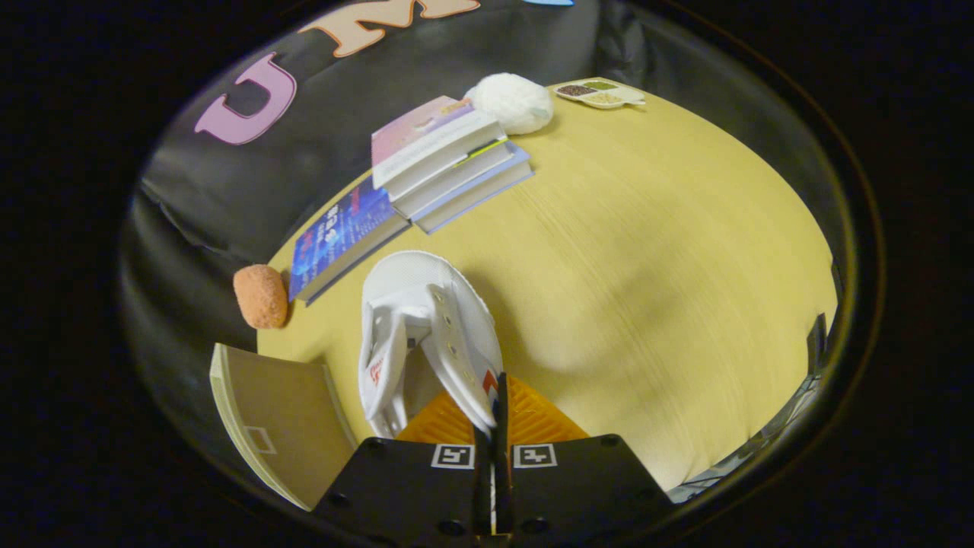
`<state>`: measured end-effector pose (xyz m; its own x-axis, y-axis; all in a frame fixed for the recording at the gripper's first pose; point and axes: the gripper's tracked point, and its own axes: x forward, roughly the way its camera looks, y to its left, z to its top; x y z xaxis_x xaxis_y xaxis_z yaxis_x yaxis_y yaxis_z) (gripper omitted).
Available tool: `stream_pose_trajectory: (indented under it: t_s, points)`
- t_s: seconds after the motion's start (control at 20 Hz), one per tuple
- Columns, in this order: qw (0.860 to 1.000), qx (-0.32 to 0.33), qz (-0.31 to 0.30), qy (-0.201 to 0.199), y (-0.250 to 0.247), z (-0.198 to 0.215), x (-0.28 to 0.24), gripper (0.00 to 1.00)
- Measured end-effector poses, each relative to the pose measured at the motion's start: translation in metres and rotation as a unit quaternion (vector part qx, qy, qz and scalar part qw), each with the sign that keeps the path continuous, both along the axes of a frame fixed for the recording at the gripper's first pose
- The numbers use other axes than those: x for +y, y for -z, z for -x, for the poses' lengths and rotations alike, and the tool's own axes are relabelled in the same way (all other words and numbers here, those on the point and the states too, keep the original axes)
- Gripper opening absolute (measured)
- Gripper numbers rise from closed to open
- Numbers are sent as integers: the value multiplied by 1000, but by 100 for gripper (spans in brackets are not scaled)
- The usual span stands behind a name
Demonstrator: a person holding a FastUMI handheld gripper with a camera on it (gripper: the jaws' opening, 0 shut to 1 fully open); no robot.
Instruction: Open the storage box then place both shoes into the box .Put the left shoe in first, then the right shoe, with the right side of both shoes facing outward in a uniform manner.
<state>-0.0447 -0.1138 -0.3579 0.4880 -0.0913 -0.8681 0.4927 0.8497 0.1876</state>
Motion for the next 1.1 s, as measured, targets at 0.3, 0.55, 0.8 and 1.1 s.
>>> stream_pose_trajectory:
  t_s: [0.3, 0.55, 0.8, 1.1]
  points:
    - [997, -33, -6, -65, -52, -26, 68, 5]
    - [992, -56, -28, -113, -92, -41, 138, 5]
    - [983, -58, -66, -161, -112, -44, 215, 5]
    - [978, -26, -80, -192, -96, -27, 272, 4]
